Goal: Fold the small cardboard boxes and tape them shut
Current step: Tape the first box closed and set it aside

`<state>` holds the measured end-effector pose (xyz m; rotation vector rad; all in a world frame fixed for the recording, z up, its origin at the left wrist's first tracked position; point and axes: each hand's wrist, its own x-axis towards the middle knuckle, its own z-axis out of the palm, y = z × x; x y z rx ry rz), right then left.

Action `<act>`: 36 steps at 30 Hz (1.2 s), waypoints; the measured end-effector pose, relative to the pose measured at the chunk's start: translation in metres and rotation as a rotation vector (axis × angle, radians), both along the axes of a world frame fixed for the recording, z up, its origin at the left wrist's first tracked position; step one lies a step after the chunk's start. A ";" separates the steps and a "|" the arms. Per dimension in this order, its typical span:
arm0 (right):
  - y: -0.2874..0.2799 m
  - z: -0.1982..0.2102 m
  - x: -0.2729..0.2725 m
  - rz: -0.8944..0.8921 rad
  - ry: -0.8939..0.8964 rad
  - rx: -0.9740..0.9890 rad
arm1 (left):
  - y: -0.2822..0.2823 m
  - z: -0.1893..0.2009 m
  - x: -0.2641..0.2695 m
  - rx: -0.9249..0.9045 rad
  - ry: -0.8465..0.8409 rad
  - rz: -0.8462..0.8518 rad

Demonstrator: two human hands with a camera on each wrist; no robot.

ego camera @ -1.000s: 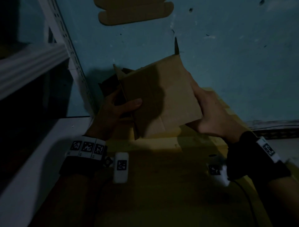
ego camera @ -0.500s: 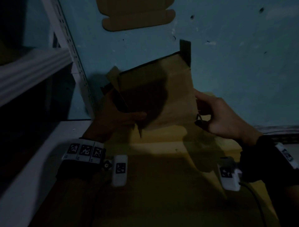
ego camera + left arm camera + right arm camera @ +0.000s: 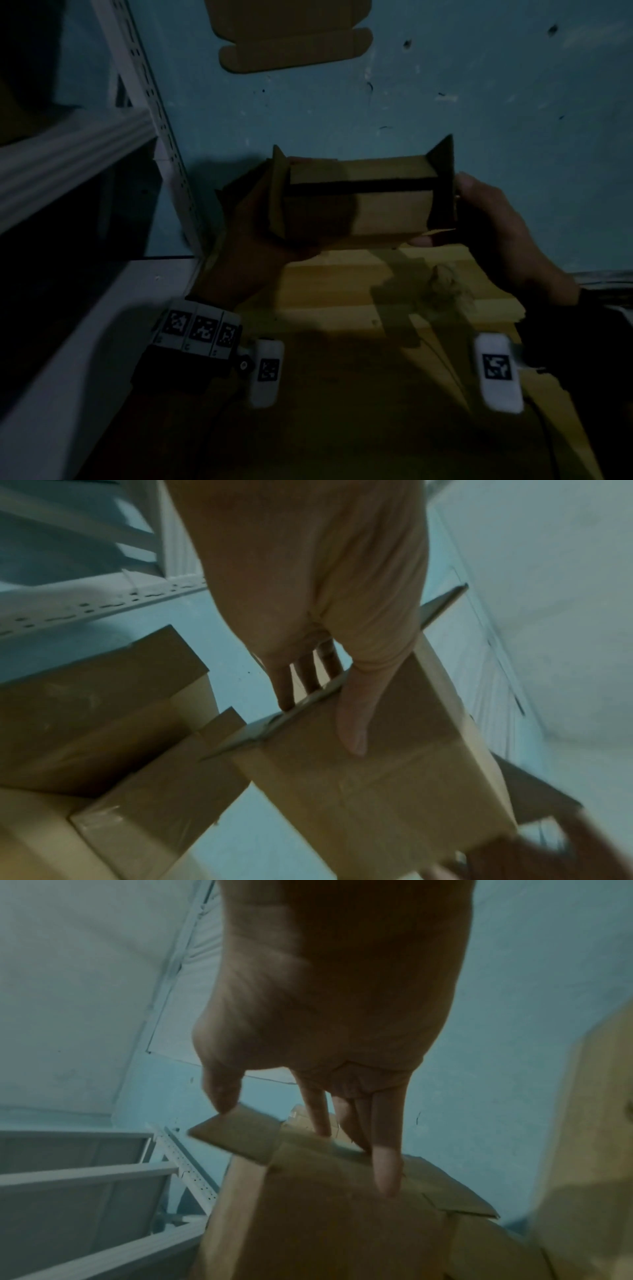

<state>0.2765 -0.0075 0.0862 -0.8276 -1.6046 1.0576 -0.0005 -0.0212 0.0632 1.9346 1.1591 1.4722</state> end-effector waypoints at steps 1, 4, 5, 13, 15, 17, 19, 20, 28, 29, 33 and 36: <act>0.000 0.000 -0.002 0.012 0.011 -0.006 | 0.001 -0.001 0.001 0.026 0.015 -0.008; 0.002 -0.001 -0.004 -0.004 -0.003 0.010 | 0.005 -0.006 0.003 0.051 0.029 -0.054; 0.003 -0.001 -0.004 -0.028 -0.023 0.034 | 0.005 -0.008 0.004 0.044 0.021 -0.066; 0.000 -0.007 -0.017 -0.062 -0.069 0.087 | 0.000 -0.005 0.017 -0.030 -0.088 -0.089; 0.000 -0.007 -0.019 -0.039 -0.065 0.086 | 0.000 -0.006 0.019 -0.019 -0.132 -0.054; 0.000 -0.007 -0.020 -0.026 -0.088 0.086 | 0.003 -0.007 0.016 0.000 -0.151 -0.044; 0.000 -0.008 -0.018 -0.010 -0.126 0.083 | 0.008 -0.011 0.009 -0.066 -0.117 -0.077; 0.001 -0.009 -0.017 0.004 -0.139 0.082 | 0.010 -0.013 0.005 -0.136 -0.068 -0.099; -0.003 -0.003 -0.012 0.029 -0.253 0.151 | 0.008 -0.016 0.003 -0.067 -0.047 0.060; -0.002 -0.002 -0.012 -0.002 -0.242 0.168 | 0.007 -0.015 0.004 -0.055 -0.054 0.051; 0.002 -0.004 -0.013 -0.125 -0.181 0.240 | 0.010 -0.019 0.007 0.027 0.001 0.066; 0.005 -0.007 -0.013 -0.195 -0.154 0.279 | 0.015 -0.022 0.008 -0.021 0.010 0.063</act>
